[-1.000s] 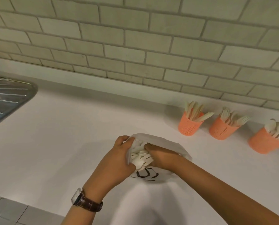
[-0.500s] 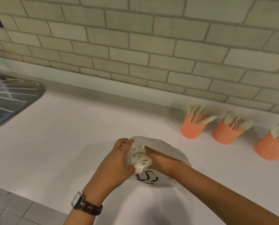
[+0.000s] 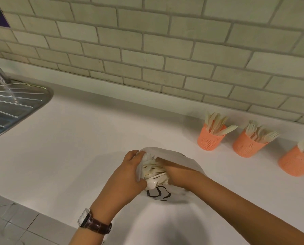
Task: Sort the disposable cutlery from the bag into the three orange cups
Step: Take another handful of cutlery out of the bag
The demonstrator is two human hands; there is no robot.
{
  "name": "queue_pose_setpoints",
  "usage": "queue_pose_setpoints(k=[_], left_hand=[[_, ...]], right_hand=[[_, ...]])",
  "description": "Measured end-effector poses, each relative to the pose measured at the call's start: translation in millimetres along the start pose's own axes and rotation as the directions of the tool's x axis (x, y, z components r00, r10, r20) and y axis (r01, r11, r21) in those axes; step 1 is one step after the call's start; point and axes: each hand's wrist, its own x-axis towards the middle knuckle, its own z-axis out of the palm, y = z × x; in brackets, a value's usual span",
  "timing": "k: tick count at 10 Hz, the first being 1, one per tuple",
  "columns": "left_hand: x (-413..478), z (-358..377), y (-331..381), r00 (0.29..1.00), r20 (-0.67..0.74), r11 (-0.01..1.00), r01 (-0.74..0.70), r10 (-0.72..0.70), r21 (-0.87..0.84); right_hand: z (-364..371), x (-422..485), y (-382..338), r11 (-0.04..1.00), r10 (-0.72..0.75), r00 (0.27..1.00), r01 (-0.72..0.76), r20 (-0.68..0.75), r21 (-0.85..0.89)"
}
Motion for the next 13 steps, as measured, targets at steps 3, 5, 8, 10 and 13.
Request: queue_pose_setpoints(k=[3,5,8,10,13], left_hand=[[-11.6,6.1,4.4,1.000,0.015,0.999,0.010,-0.010,0.048],[-17.9,17.7,6.0,0.999,0.038,0.998,-0.008,0.006,0.055],[-6.1,10.3,8.8,0.999,-0.003,0.998,-0.033,0.033,0.045],[-2.0,3.5,-0.1,1.000,-0.009,0.993,-0.005,0.006,0.119],[7.0,-24.9,-20.6,1.000,-0.001,0.982,0.008,-0.008,0.187]], right_hand=[[36.2,-3.8,1.3,0.992,-0.117,0.991,0.120,0.059,-0.050],[47.6,-1.3,-5.0,0.992,0.063,0.994,-0.053,-0.091,0.116],[30.0,3.2,-12.9,0.999,0.013,1.000,-0.014,0.023,0.034],[15.4,5.4,-7.3,0.996,0.070,0.988,-0.077,0.140,0.044],[-56.9,-24.1,-3.9,0.964,-0.022,0.987,-0.022,0.162,0.263]])
